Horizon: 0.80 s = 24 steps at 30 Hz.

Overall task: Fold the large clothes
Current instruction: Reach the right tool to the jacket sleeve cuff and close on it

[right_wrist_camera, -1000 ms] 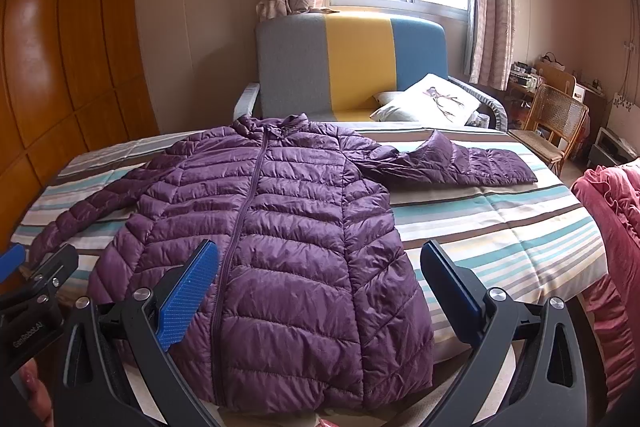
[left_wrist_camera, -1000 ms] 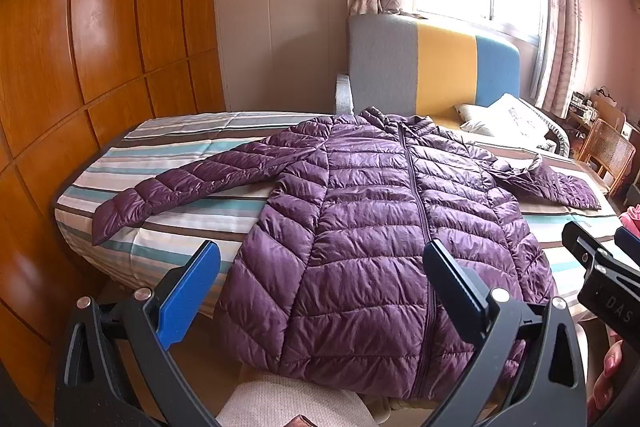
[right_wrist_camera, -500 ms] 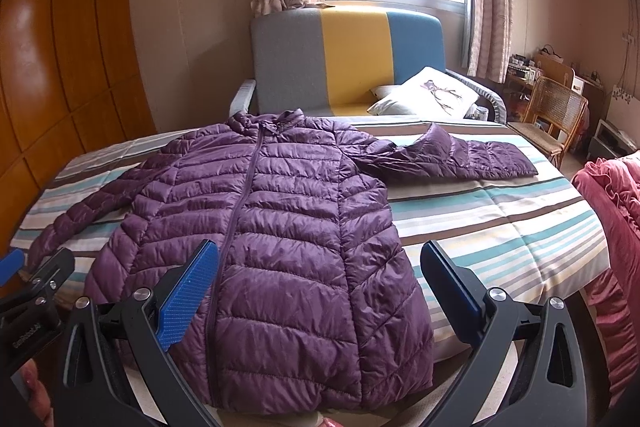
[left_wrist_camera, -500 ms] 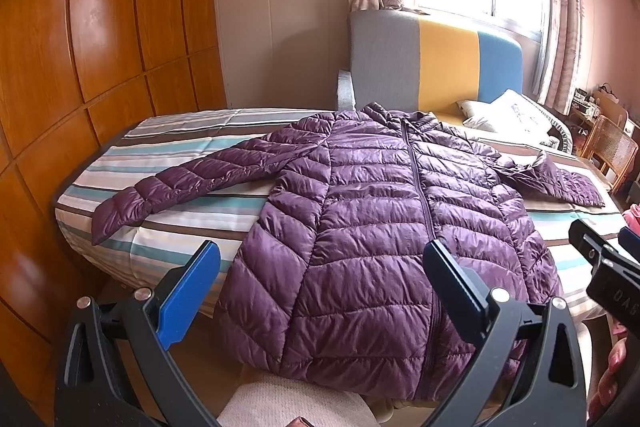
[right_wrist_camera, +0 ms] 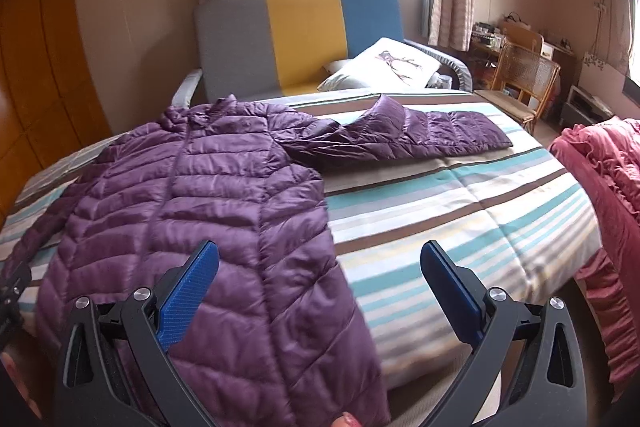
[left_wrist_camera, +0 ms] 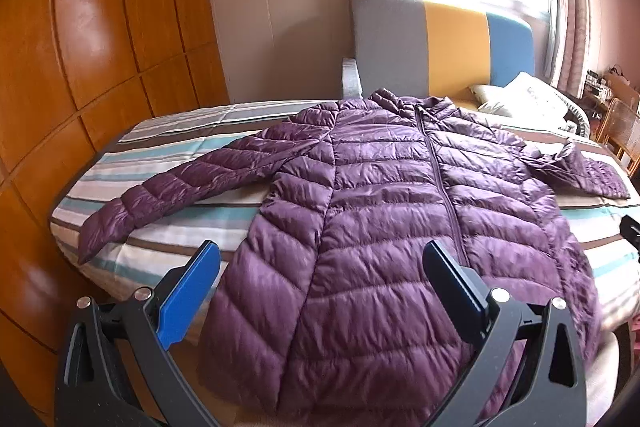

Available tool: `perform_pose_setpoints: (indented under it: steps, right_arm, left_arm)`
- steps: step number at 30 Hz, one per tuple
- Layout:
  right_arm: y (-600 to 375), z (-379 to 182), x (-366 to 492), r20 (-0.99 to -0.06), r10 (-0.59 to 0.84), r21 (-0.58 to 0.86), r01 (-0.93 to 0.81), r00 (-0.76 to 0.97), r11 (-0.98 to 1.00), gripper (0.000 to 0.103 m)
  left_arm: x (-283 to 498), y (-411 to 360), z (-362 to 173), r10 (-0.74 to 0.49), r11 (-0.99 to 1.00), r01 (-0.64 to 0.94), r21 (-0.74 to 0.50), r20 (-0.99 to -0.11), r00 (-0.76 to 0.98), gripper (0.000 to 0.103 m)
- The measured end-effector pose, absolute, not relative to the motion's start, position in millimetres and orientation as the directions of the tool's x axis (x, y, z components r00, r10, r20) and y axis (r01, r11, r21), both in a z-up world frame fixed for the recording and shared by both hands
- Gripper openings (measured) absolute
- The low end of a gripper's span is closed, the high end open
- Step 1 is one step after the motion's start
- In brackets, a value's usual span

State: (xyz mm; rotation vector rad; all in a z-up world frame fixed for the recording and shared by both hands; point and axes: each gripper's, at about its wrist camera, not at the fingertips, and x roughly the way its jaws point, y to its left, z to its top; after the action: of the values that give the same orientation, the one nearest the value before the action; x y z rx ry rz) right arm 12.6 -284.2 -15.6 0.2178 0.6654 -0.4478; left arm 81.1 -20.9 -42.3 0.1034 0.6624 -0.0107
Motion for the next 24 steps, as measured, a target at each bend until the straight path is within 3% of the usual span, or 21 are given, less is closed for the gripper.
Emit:
perform_pose_setpoints:
  steps: [3,7,11,20,24]
  right_arm:
    - [-309.0,-29.7,24.2,-0.630,-0.265,0.124,0.432,0.730,0.893,0.100]
    - [-349.3,-52.3,48.1,-0.712,-0.319,0.070,0.517,0.625,0.853,0.100]
    - [-404.0,-67.8,60.9,-0.745,-0.319,0.129,0.595,0.586,0.793,0.100]
    - [-499.9,-82.7,73.7,-0.742,-0.364,0.217,0.715,0.563,0.664,0.100]
    - [-548.0,-92.6,77.6,-0.741,-0.352,0.311,0.757,0.572,0.575,0.082]
  left_arm:
    - [107.2,-23.7,-55.5,0.031,0.995,0.040,0.096,-0.641,0.767,0.101]
    - [136.5,-27.8,-71.5,0.073,0.991,0.016,0.131,-0.644,0.762,0.101]
    - [166.4,-32.4,-87.5,0.086,0.990,0.012,0.139,-0.670,0.737,0.101]
    - [216.3,-35.3,-118.8,0.119,0.987,-0.008,0.159,-0.703,0.701,0.101]
    - [226.4,-28.4,-129.1,0.126,0.988,-0.025,0.149,-0.719,0.683,0.101]
